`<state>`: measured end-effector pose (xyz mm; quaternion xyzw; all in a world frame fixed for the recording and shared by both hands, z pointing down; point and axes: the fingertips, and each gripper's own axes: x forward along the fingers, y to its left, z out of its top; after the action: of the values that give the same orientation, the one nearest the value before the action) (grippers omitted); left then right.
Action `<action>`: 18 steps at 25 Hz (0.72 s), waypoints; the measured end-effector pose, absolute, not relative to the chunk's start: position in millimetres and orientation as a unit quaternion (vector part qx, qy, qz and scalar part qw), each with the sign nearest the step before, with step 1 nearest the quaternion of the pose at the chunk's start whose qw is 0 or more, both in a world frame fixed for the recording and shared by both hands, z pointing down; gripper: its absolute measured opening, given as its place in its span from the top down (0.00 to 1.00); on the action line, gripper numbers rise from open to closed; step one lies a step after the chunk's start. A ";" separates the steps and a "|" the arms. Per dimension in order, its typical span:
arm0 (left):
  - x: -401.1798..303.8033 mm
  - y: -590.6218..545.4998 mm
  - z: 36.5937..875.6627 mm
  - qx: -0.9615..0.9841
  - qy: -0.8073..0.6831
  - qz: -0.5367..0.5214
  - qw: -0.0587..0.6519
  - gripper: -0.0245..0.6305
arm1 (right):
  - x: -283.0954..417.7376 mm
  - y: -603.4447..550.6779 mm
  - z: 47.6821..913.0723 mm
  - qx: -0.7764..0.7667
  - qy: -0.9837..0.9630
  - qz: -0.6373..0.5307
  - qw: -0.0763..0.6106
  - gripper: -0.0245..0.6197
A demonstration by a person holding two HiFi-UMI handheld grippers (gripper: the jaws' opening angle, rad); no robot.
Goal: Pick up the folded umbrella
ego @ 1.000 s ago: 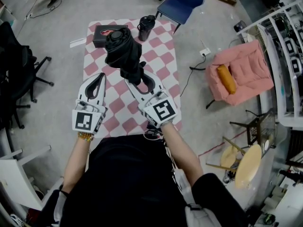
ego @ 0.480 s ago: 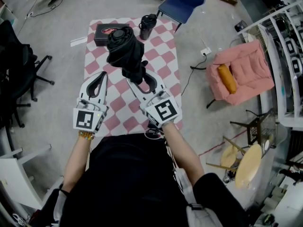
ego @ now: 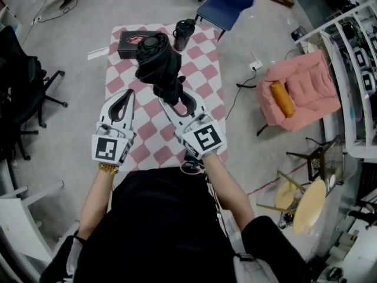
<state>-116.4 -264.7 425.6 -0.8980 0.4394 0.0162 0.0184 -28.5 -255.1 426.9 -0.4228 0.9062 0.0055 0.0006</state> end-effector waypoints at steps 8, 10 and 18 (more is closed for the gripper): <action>-116.2 -264.3 426.6 -0.898 0.438 0.020 0.017 0.94 | -28.7 -254.5 425.3 -0.427 0.904 0.010 0.003 0.70; -116.2 -264.1 426.2 -0.899 0.438 0.022 0.018 0.94 | -28.4 -254.6 425.9 -0.428 0.904 0.010 0.002 0.70; -119.6 -266.7 425.9 -0.897 0.441 0.023 0.015 0.94 | -30.5 -255.3 420.7 -0.435 0.900 0.006 0.013 0.70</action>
<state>-119.6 -266.7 425.9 -0.8973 0.4406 0.0234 0.0149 -30.5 -255.3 420.7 -0.4352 0.9002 0.0065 0.0133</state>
